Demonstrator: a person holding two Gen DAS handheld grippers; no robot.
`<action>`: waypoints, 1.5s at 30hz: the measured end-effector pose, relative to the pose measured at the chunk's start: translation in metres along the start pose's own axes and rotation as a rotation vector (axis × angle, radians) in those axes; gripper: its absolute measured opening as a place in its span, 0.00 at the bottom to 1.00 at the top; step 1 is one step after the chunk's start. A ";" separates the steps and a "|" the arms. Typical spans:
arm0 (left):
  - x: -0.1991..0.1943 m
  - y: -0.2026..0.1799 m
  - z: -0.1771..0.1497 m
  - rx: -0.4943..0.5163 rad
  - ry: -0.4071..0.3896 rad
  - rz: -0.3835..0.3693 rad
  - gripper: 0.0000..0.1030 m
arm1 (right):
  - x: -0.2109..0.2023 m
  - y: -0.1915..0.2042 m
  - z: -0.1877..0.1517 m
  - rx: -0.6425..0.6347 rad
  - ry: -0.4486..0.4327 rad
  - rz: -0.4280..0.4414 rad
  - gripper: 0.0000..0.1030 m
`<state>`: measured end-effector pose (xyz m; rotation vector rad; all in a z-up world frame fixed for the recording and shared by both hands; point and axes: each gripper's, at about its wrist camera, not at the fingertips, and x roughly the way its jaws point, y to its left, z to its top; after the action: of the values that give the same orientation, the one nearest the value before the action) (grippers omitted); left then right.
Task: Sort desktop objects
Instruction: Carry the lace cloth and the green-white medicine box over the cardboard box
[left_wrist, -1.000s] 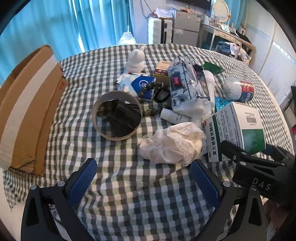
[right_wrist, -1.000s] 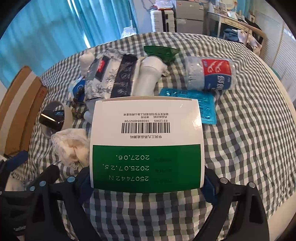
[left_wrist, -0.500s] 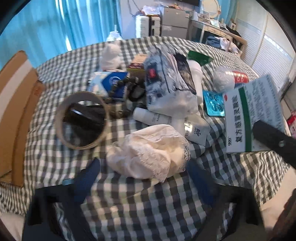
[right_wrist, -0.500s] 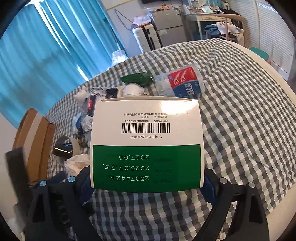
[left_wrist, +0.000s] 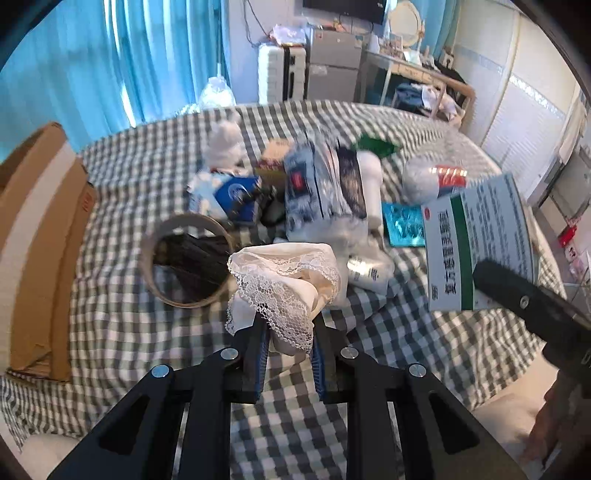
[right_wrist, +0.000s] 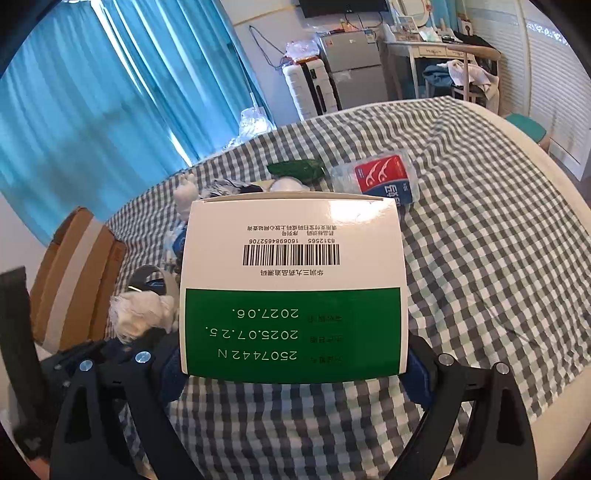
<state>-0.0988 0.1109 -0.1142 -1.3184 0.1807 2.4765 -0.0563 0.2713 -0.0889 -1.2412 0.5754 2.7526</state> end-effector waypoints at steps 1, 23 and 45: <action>-0.006 0.000 0.001 -0.002 -0.008 -0.003 0.20 | -0.005 0.001 -0.001 0.000 -0.005 0.006 0.89; -0.154 0.102 0.009 -0.133 -0.196 0.038 0.20 | -0.106 0.156 -0.003 -0.234 -0.152 0.151 0.89; -0.132 0.316 -0.001 -0.386 -0.144 0.212 0.20 | 0.001 0.361 0.021 -0.433 0.015 0.459 0.89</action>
<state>-0.1387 -0.2161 -0.0192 -1.3095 -0.2139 2.8811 -0.1483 -0.0558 0.0344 -1.3451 0.2983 3.3924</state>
